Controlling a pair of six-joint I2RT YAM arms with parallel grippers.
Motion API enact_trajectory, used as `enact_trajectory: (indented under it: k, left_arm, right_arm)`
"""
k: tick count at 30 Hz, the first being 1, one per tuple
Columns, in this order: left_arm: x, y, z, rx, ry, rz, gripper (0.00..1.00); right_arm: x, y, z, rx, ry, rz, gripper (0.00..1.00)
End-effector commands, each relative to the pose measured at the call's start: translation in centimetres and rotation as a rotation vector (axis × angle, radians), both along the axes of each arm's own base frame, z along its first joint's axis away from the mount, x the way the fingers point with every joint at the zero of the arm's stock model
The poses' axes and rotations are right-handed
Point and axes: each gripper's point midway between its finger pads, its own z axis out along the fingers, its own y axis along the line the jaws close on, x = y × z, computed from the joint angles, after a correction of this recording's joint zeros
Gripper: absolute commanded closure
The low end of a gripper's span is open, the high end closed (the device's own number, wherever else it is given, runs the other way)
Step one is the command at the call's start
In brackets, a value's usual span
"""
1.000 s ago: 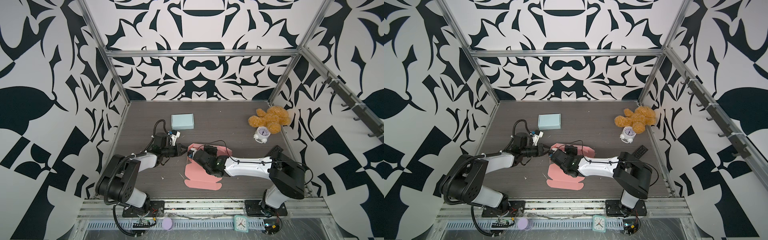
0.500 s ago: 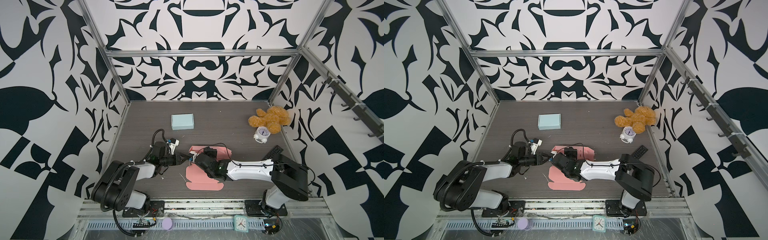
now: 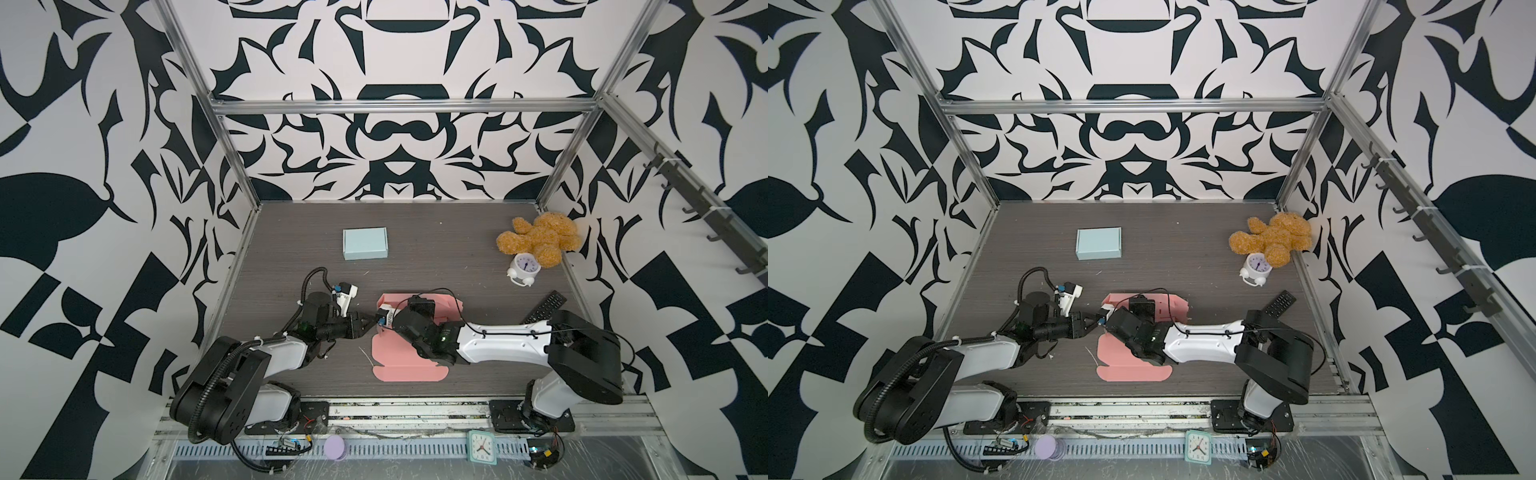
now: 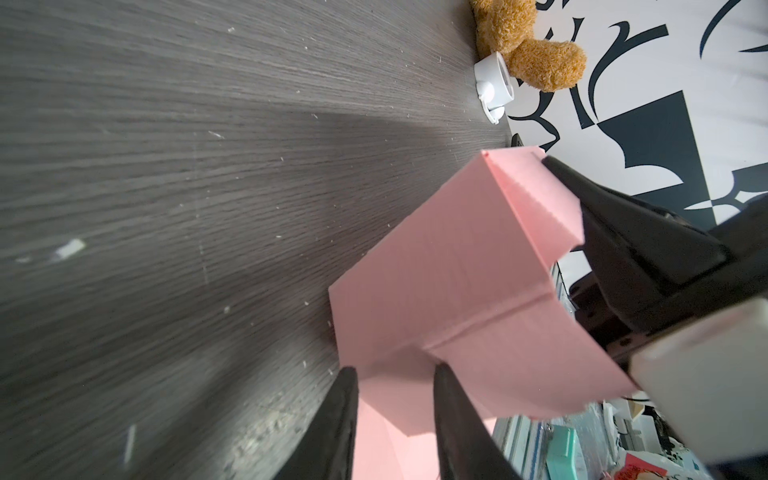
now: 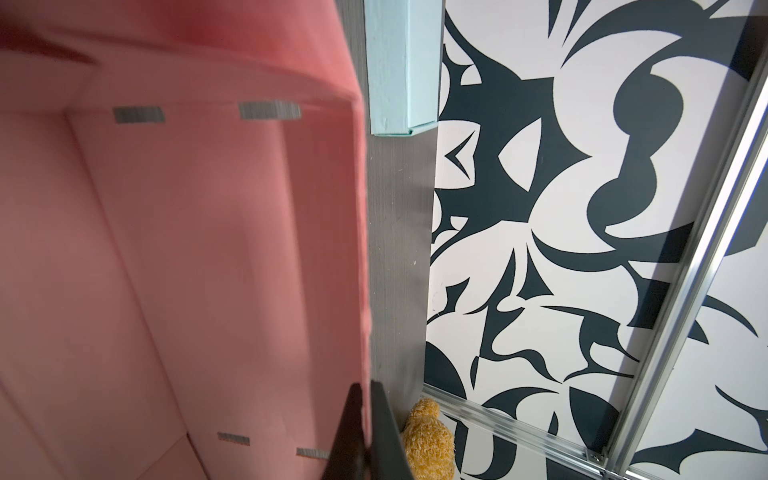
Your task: Fold the paper box
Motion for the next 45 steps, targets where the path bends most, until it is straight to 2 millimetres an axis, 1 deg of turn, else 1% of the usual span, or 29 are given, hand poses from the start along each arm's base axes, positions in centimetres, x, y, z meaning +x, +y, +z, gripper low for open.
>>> enact_trajectory:
  k: [1, 6, 17, 23, 32, 34, 37, 40, 45]
  left_arm:
    - [0.2, -0.3, 0.3, 0.006, -0.048, -0.009, 0.65]
    - [0.2, -0.7, 0.8, 0.006, -0.080, -0.022, 0.61]
    - [-0.4, -1.6, 1.0, 0.028, -0.136, -0.040, 0.57]
    - [-0.4, -1.8, 0.9, 0.031, -0.160, -0.040, 0.52]
    - [-0.5, -1.6, 0.8, 0.053, -0.195, -0.021, 0.37]
    - [-0.3, -1.4, 0.6, 0.068, -0.204, -0.004, 0.37]
    - [-0.2, -1.6, 0.9, 0.067, -0.232, -0.002, 0.37]
    - [-0.5, -2.1, 1.3, 0.068, -0.264, -0.013, 0.37]
    - [-1.1, -2.4, 0.9, 0.078, -0.268, -0.021, 0.36]
  right_arm:
    - [-0.3, 0.8, 1.1, 0.069, -0.007, 0.021, 1.00]
    - [-0.6, 1.0, 1.0, 0.068, -0.002, 0.030, 1.00]
    - [-0.8, 1.3, 0.7, 0.045, -0.013, 0.038, 1.00]
    - [-0.9, 1.4, 0.6, 0.048, -0.011, 0.044, 1.00]
    - [-1.0, 1.3, 0.7, 0.052, -0.014, 0.042, 1.00]
    - [-1.0, 1.3, 0.7, 0.049, -0.013, 0.043, 1.00]
    - [-1.0, 1.3, 0.7, 0.046, -0.014, 0.042, 1.00]
    - [-1.1, 1.4, 0.7, 0.046, -0.016, 0.043, 1.00]
    - [-1.1, 1.4, 0.8, 0.045, -0.020, 0.043, 1.00]
